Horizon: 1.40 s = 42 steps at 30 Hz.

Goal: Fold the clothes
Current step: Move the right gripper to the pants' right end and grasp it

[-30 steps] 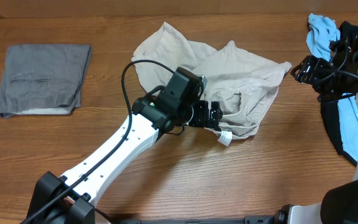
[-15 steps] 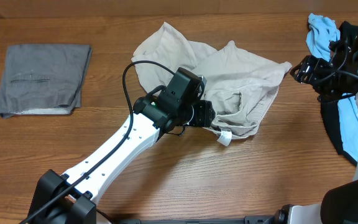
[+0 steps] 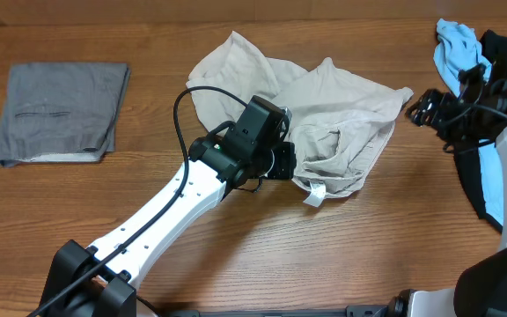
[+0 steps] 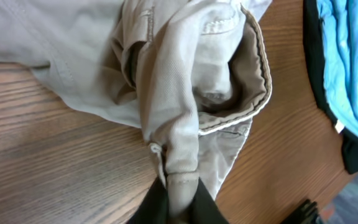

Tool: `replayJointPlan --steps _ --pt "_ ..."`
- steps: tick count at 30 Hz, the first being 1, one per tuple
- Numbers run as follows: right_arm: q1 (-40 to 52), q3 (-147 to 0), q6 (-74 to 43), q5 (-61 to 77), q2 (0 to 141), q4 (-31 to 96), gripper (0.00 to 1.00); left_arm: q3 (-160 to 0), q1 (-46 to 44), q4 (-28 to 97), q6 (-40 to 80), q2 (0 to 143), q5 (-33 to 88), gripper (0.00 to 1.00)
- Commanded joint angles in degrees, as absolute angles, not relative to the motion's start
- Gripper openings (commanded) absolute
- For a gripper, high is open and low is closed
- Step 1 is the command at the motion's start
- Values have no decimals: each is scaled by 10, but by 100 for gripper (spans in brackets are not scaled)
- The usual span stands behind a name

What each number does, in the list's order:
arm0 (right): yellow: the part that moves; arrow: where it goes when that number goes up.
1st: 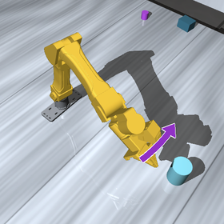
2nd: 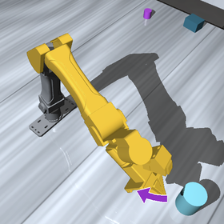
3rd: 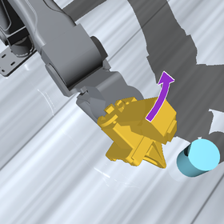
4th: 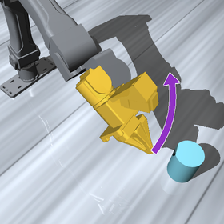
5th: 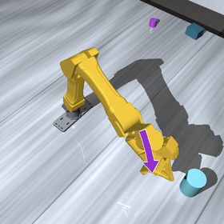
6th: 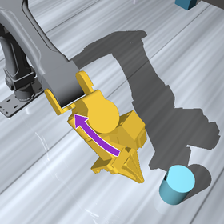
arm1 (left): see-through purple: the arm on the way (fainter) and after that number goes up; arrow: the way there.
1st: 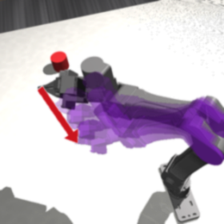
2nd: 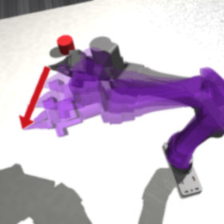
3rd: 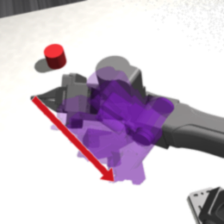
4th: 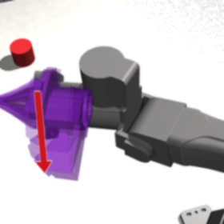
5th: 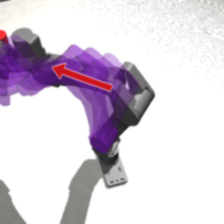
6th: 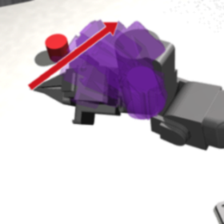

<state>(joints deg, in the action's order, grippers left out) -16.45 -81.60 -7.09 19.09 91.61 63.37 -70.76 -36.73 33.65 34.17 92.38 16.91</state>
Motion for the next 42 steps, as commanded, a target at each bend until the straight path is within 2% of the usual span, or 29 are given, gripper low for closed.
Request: replayJointPlan --steps 1,4,8,12,16,32,42 --pt "-164 -784 -75 192 917 610 87 -715 -367 335 339 929 165 4" --pt "-164 -761 -77 191 918 575 85 -719 -361 334 339 929 166 4" --pt "-164 -738 -94 192 933 538 66 -732 -356 334 338 926 166 4" --pt "-164 -699 -94 214 956 489 63 -759 -349 334 331 910 163 4" --pt "-164 -678 -87 254 982 449 47 -806 -340 335 321 902 135 4" --pt "-152 -674 -52 229 1042 369 46 -865 -272 302 324 902 131 4" --pt "-103 -663 62 256 1046 328 47 -865 -269 284 335 902 131 4"
